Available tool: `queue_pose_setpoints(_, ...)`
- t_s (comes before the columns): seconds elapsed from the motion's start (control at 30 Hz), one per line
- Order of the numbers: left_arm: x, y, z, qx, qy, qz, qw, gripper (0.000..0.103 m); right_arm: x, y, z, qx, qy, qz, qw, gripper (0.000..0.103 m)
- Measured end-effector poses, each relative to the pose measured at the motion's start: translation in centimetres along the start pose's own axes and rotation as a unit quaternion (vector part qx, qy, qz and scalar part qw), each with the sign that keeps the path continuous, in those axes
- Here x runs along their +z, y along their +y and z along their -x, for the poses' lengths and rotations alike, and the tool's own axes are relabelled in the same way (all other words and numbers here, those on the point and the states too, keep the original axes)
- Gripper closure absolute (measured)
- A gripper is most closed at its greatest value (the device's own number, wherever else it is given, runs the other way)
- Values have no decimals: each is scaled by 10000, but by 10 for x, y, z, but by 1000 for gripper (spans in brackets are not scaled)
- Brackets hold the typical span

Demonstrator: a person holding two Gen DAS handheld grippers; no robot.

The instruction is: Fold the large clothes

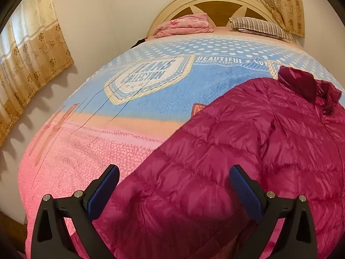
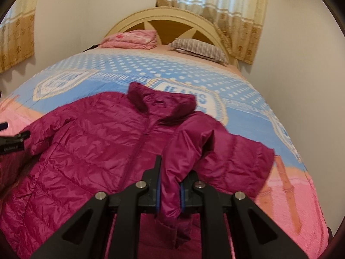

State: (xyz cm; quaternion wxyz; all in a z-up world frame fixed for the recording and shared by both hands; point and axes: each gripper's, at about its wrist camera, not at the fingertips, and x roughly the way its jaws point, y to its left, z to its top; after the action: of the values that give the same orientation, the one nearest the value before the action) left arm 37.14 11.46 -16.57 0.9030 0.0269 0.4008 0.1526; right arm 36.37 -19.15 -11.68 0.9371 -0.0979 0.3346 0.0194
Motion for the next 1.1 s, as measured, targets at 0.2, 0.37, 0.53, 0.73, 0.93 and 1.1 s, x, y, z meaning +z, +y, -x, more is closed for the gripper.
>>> queue_pose_setpoints(0.2,2,6,-10,169,15,10,9999,1,-3,36,-24,233,72,197,9995,88)
queue_pose_setpoints(0.37,0,13,-17,327,50,50,9994,1,-10,67,-41,445,168,476,9977,88)
queue_pose_setpoints(0.53,-2,22,-18,494,53,95,9987,1,-17,85,-51,620,261,605,9959,88)
queue_pose_setpoints(0.73,-2,21,-11,607,13,54,9981,1,-17,90,-53,903,417,567,9934,57)
queue_pose_setpoints(0.93,-2,25,8,658,-48,183,9977,1,-18,98,-17,1293,211,528,9900,36)
queue_pose_setpoints(1.1,3,23,38,615,-257,302,9973,1,-28,92,19,1553,175,575,9860,43)
